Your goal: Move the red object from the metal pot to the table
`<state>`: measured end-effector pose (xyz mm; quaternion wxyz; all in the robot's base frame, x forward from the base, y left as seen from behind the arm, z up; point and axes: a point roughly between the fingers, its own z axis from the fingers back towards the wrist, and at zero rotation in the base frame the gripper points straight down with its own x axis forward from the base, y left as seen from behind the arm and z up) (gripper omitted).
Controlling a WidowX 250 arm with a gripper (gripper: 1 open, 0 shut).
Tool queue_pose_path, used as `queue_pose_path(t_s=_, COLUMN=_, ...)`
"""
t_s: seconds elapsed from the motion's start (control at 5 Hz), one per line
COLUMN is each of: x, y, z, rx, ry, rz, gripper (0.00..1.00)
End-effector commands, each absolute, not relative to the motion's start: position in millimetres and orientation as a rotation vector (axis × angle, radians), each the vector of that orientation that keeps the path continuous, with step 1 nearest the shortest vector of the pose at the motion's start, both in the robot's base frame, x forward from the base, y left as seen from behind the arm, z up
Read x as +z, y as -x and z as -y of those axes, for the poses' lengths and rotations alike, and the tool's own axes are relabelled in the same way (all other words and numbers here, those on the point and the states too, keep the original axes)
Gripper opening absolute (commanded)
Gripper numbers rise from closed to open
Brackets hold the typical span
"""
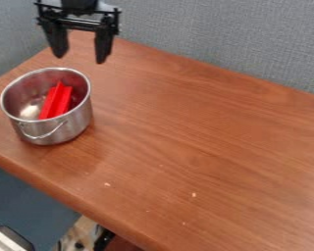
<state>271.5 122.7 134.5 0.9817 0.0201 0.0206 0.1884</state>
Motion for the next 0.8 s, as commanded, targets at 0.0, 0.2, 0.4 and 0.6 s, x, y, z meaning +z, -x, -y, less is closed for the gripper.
queue_pose_path(t_s=0.0, x=130.7, y=-272.0, z=-141.6, rx=0.430, ry=-0.065, rz=-0.019, gripper=1.00)
queue_pose_path(t_s=0.2, x=119.6, y=-267.6, z=-149.2, rx=0.447, ry=-0.063, rz=-0.023, gripper=1.00)
queue_pose_path(t_s=0.4, x=110.5, y=-262.3, z=-162.7, rx=0.452, ry=-0.066, rz=-0.038, gripper=1.00)
queue_pose_path(t_s=0.6, x=101.1, y=-255.9, z=-175.9, rx=0.448, ry=-0.068, rz=-0.047, gripper=1.00)
